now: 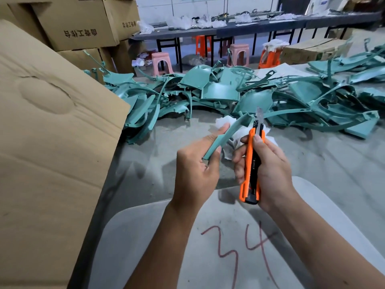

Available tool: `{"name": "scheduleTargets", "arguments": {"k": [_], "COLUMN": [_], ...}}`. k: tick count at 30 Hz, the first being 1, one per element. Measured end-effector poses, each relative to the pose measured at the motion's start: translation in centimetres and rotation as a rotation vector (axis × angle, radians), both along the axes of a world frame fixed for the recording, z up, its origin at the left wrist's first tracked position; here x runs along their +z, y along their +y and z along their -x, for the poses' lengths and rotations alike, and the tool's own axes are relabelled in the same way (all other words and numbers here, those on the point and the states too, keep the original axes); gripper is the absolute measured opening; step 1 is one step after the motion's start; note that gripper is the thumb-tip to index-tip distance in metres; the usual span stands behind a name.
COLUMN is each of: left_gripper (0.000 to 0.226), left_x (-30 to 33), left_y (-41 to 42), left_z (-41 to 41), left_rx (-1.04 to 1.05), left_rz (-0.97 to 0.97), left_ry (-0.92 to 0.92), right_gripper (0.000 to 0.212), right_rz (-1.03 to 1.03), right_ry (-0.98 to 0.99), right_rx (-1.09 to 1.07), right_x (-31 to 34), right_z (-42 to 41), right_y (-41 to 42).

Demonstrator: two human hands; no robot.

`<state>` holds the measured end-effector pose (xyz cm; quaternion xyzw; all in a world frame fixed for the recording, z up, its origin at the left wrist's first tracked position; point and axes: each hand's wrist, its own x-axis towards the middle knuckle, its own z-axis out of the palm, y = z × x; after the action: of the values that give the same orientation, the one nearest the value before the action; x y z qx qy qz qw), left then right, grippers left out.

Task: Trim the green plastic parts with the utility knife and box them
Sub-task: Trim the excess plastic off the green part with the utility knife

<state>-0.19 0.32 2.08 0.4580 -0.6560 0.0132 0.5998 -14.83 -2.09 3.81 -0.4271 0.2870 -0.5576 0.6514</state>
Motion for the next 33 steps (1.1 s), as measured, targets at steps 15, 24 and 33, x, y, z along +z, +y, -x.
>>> {"name": "scheduleTargets", "arguments": {"k": [15,24,33], "left_gripper": [0.048,0.043,0.018], "left_x": [-0.8,-0.7,0.5], "left_y": [0.4,0.3,0.3], "left_z": [0.6,0.8,-0.9], "left_rx": [0.045,0.066,0.016], "left_rz": [0.112,0.041,-0.187], "left_ry": [-0.011,0.069,0.613], "right_gripper": [0.030,0.029,0.025], "right_rz": [-0.112,0.062,0.139], "right_ry": [0.140,0.275,0.663], "right_rx": [0.085,0.009,-0.042], "right_x": [-0.9,-1.3,-2.2], "right_z": [-0.6,-0.5,0.0], "right_y": [0.0,-0.1,-1.1]}}
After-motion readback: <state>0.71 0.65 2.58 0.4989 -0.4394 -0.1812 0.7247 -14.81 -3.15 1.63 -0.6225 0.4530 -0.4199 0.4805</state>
